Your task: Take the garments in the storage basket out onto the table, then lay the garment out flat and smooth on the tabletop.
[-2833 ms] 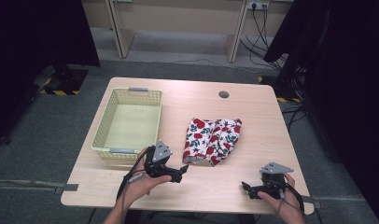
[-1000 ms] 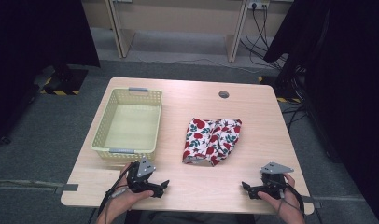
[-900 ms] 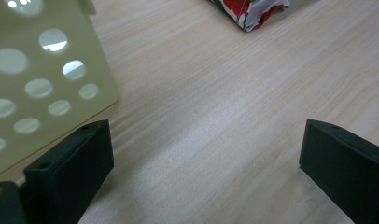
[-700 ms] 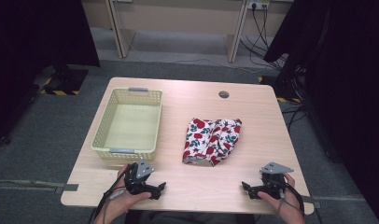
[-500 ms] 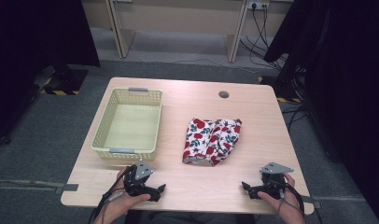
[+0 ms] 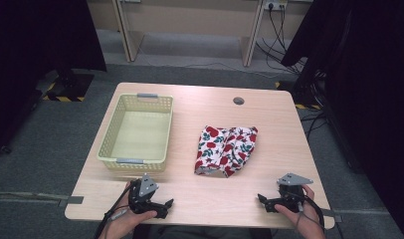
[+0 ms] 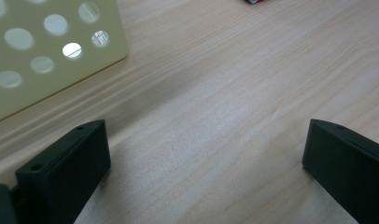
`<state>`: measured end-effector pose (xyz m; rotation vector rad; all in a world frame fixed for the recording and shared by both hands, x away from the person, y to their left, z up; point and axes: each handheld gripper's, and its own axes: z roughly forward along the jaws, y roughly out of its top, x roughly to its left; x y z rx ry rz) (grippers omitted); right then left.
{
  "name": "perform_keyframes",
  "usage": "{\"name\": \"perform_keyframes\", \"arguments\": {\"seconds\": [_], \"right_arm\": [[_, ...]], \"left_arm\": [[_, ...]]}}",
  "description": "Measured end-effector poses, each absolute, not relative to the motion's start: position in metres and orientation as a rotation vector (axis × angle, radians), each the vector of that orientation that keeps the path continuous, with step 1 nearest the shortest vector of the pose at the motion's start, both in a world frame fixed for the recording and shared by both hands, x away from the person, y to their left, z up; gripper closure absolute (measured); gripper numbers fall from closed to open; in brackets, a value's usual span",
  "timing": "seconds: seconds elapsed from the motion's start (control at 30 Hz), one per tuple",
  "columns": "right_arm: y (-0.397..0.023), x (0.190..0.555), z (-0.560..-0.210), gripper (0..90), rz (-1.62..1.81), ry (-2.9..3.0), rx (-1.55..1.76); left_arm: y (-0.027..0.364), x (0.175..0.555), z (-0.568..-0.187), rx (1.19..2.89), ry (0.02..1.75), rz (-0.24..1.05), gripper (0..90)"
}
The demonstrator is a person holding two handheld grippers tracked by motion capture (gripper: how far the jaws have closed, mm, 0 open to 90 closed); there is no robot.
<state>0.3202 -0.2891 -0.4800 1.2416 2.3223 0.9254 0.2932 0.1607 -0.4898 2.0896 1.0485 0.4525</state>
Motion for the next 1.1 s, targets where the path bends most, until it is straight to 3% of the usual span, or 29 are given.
{"name": "perform_keyframes", "arguments": {"seconds": [1.1], "right_arm": [[-0.289,0.320,-0.480,0.3,0.924,2.322,1.243]], "left_arm": [[0.147,0.283,-0.485,2.060,1.008,0.465,1.9]]}}
